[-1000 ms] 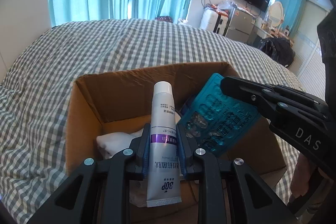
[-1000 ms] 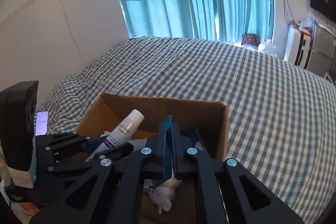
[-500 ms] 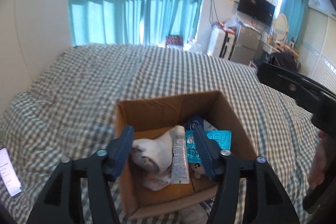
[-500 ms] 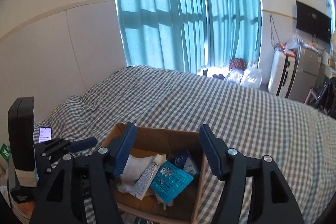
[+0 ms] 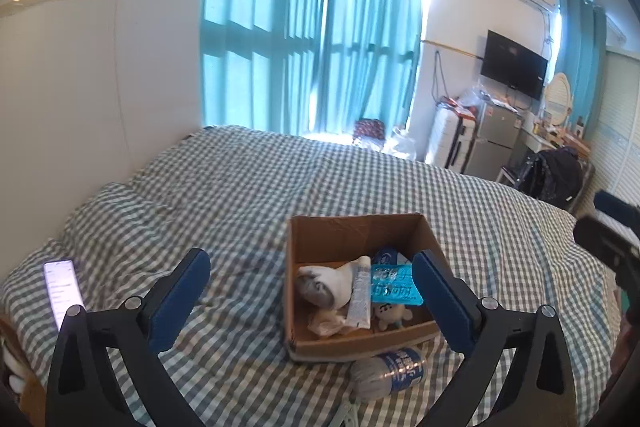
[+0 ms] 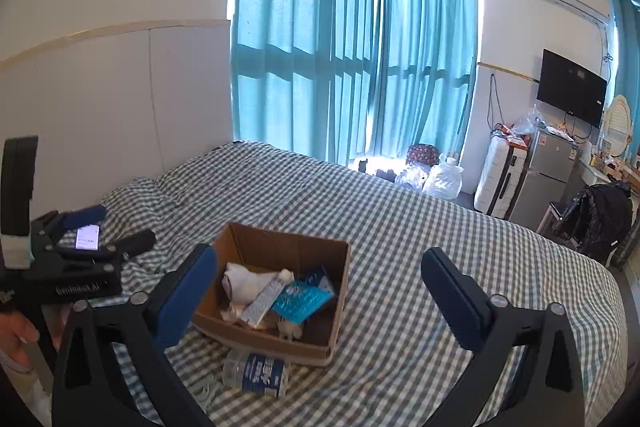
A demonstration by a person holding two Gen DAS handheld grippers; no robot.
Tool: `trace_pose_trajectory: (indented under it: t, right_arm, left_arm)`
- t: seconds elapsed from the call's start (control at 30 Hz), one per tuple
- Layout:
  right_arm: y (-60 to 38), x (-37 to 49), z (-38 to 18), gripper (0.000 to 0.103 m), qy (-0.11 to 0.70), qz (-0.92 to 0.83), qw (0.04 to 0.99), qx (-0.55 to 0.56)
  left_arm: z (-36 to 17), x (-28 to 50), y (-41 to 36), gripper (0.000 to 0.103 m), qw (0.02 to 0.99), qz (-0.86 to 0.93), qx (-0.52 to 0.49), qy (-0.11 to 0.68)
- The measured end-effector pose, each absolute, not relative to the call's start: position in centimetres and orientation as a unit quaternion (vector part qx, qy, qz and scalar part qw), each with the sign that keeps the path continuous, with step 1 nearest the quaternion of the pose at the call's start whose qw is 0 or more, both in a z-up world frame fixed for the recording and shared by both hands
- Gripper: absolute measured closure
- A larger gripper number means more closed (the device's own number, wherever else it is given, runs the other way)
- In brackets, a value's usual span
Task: Organize objects
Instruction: 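Grasp the green plastic clip with the left tool while the right tool grasps the floss jar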
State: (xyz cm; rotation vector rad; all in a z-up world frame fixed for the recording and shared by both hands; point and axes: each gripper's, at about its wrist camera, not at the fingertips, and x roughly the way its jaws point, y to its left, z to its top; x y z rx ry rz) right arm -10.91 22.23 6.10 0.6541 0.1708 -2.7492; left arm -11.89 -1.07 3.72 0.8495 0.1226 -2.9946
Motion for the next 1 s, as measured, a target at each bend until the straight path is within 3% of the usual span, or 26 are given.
trace_pose_trajectory:
  t: [0.3,0.67,0.87,0.97,1.0]
  right_arm:
    - [24.1,-6.9,0.4,0.0,0.067,-0.955,0.141,0.251]
    - [25.3,-7.5,-9.1,0.0,0.034,-0.939,0.117,0.321]
    - [25.0,-7.6,-10.5,0.0,0.046,-0.935,0.108,0.335]
    - [25.0,-7.6,-10.9,0.0,0.045,-0.933,0.107,0.34]
    - [25.0,-7.6,-11.1,0.0,0.044,-0.932,0.105,0.344]
  left_arm:
    - [0.2,-8.3,-1.0,0.0,0.045,-0.953,0.294,0.051]
    - [-10.8,-6.3,1.3,0.0,0.071,-0.92,0.384,0.037]
    - [-16.2,-5.4,3.0,0.0,0.055,-0.896,0.439,0.024]
    - [-17.4,-5.2,3.5,0.004,0.036,-0.891,0.453,0.028]
    - [-17.8,-5.1,3.7,0.01,0.026,-0.888,0.458,0.03]
